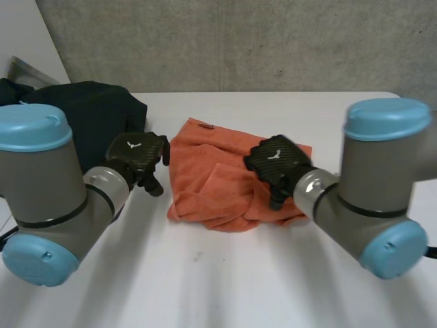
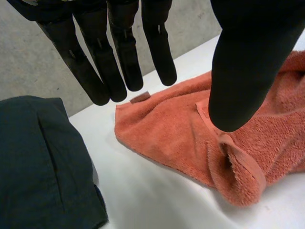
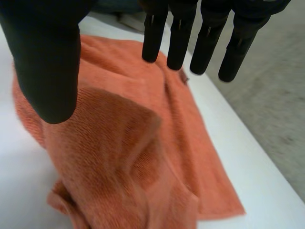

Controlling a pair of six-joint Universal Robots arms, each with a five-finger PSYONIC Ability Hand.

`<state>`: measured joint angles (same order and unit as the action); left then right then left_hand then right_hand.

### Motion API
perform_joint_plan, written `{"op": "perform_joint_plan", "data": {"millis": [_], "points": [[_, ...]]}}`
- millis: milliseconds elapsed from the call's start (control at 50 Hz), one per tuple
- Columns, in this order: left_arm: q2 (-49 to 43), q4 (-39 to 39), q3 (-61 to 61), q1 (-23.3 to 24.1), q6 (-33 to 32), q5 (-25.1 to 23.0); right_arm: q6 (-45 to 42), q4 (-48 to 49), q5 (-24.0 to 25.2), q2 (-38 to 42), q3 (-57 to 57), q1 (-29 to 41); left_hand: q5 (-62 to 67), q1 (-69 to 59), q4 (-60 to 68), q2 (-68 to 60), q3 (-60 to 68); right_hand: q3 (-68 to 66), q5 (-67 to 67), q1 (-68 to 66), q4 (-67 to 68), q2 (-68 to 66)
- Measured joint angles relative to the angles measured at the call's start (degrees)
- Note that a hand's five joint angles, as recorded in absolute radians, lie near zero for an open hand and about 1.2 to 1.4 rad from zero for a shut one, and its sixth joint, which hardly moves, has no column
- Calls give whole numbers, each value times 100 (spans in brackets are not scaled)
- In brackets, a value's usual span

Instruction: Fold the laundry.

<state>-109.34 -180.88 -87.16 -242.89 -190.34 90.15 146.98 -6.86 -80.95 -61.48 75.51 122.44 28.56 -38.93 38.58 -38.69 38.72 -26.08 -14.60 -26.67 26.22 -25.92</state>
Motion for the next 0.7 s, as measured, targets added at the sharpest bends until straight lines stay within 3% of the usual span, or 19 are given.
{"op": "perform_joint_plan", "data": {"millis": [140, 260, 400, 560, 600, 700], "points": [[156, -6, -64, -167, 63, -192, -218, -717, -64, 882, -1057, 306, -343, 329, -344, 325, -314, 249, 327, 276, -318, 221], [242, -43, -103, -309, 172, -310, 276, -859, -70, 1394, -1930, 566, -564, 493, -504, 523, -497, 249, 347, 277, -318, 221], [430, -79, -184, -535, 342, -421, 963, -719, 331, 1936, -2771, 851, -784, 692, -736, 720, -687, 249, 401, 277, -320, 221], [682, -193, -303, -788, 431, -610, 1039, -1066, 496, 2852, -3781, 1104, -1030, 929, -981, 950, -931, 902, 859, 840, -843, 823], [723, -233, -334, -848, 456, -660, 1034, -1155, 447, 3045, -4031, 1147, -1126, 1020, -1082, 1046, -1030, 74, -31, 87, -75, 34], [743, -336, -390, -972, 520, -785, 1050, -1271, 200, 3256, -4567, 1164, -1504, 1426, -1477, 1427, -1432, -3402, -3527, -3440, 3385, -3557]]}}
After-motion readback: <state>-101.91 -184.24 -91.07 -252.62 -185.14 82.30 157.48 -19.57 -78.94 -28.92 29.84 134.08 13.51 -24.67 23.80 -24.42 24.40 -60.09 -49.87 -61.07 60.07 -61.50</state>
